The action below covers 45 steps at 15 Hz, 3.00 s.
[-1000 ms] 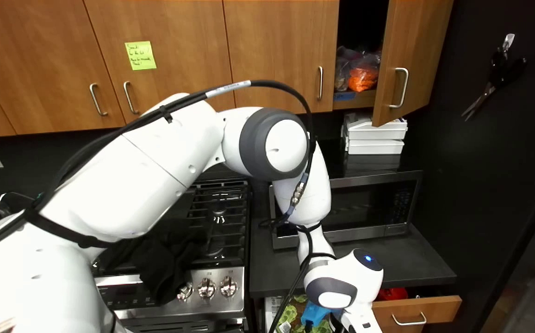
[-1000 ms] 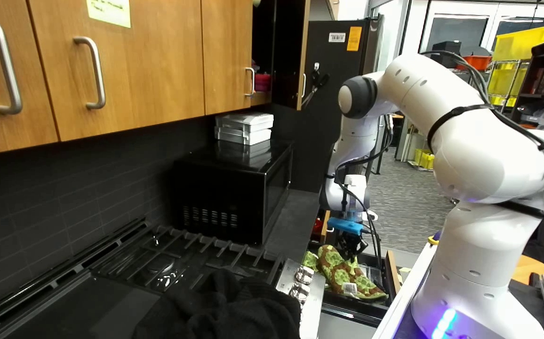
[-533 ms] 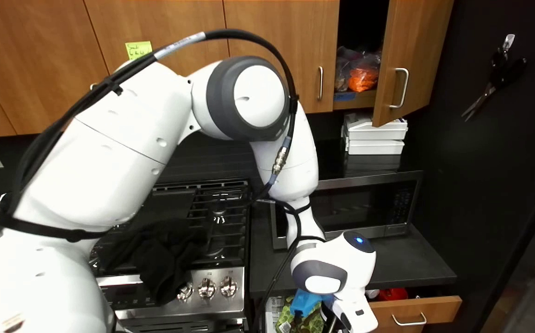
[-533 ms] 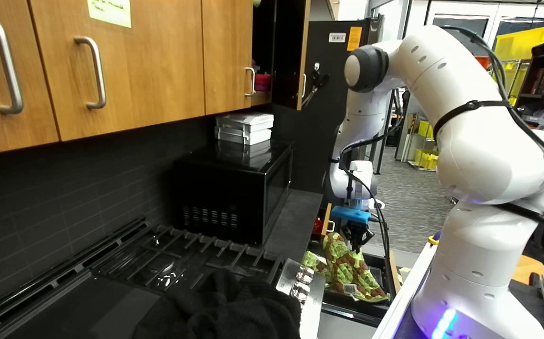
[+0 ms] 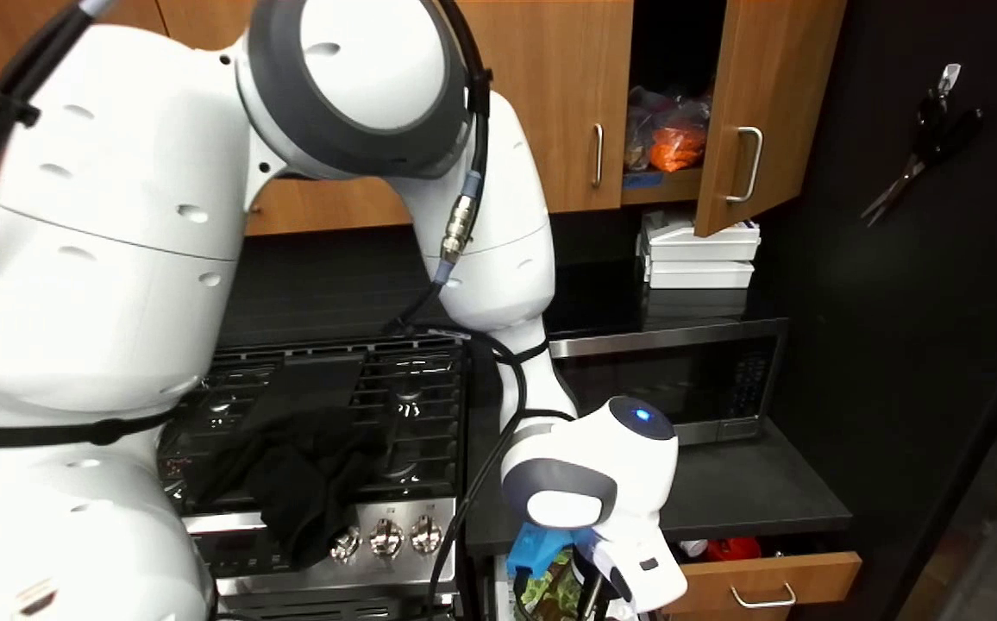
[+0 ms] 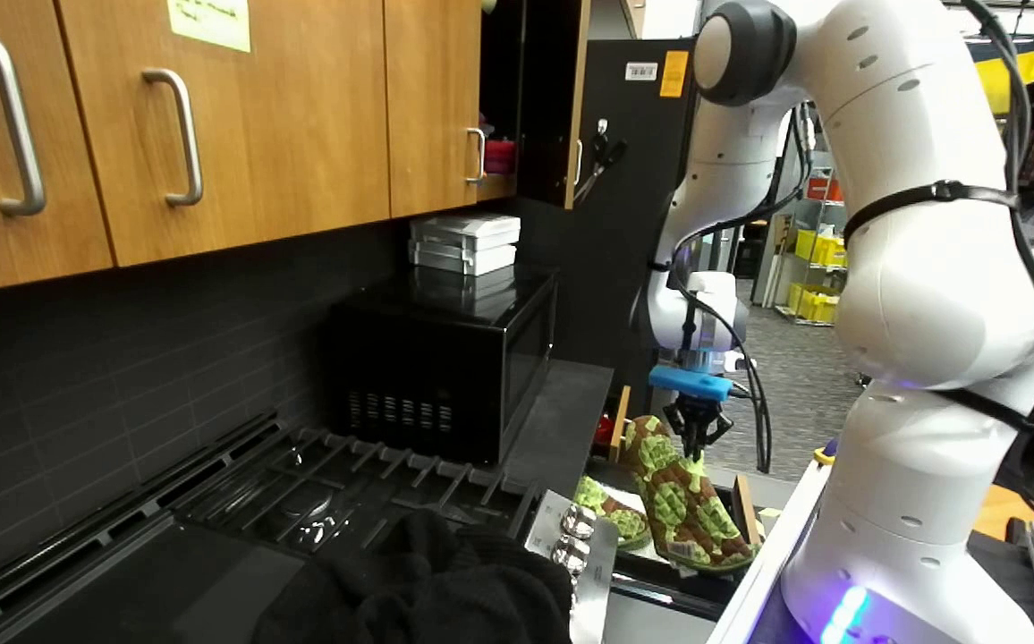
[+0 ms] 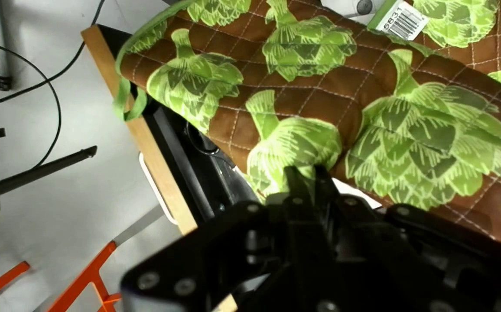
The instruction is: Remove the oven mit from the drawer and put it on top of the microwave
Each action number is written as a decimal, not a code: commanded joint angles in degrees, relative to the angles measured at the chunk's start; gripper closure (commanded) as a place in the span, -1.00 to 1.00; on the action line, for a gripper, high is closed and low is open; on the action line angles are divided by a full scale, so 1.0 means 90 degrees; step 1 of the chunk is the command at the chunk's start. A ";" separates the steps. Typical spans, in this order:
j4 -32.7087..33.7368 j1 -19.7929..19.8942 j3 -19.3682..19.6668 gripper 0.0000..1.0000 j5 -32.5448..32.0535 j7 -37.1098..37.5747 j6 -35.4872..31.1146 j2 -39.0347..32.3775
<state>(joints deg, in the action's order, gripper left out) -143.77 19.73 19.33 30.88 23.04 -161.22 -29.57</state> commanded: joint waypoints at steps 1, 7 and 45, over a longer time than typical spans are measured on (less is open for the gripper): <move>-0.0907 -0.0414 0.0538 0.95 -0.0554 0.0170 -0.0240 0.1078; -0.1466 -0.1425 0.1672 0.95 -0.1719 0.0815 -0.0534 0.2058; 0.1327 -0.5872 0.5991 0.95 -0.7624 0.3926 0.0206 0.2786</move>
<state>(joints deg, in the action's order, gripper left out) -132.48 -28.24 70.16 -32.52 55.97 -162.04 -8.70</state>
